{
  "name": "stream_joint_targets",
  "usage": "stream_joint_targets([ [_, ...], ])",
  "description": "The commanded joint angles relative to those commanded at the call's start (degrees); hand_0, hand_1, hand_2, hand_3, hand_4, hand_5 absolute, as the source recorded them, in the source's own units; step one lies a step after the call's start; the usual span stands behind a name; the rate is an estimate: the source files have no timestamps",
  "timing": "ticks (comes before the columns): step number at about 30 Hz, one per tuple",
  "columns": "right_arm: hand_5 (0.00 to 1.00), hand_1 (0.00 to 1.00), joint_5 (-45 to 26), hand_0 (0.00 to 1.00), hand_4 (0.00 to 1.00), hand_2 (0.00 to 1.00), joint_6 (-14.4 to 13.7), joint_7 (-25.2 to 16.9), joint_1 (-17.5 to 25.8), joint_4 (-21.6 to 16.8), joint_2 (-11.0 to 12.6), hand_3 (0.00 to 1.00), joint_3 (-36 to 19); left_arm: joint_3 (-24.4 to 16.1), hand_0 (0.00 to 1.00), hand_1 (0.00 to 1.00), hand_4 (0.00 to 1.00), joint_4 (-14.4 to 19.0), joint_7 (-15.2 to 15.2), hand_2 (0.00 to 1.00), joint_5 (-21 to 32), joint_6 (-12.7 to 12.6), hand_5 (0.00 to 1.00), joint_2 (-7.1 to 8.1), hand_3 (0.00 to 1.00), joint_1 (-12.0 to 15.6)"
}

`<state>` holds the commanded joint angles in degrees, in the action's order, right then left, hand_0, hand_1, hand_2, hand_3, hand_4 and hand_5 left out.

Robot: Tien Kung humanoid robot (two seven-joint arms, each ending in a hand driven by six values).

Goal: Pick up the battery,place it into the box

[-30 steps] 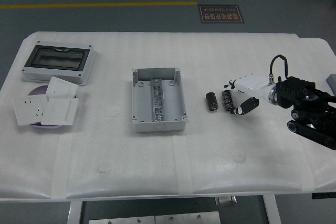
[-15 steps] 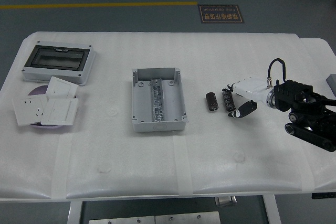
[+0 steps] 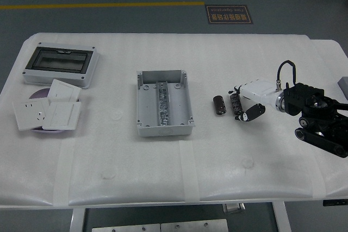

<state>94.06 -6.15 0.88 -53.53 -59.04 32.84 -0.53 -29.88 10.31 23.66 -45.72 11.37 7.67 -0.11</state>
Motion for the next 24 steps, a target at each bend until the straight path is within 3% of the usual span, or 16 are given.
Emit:
stream_joint_targets([
  [24, 0.398, 0.689, -0.3, 0.729, 0.734, 0.779, -0.6, -0.2, 0.1, 0.4, 0.2, 0.838, 0.0, -0.7, 0.703, 0.674, 0.618, 0.0, 0.3, 0.511, -0.9, 0.2, 0.177, -0.06, 0.560, 0.0],
])
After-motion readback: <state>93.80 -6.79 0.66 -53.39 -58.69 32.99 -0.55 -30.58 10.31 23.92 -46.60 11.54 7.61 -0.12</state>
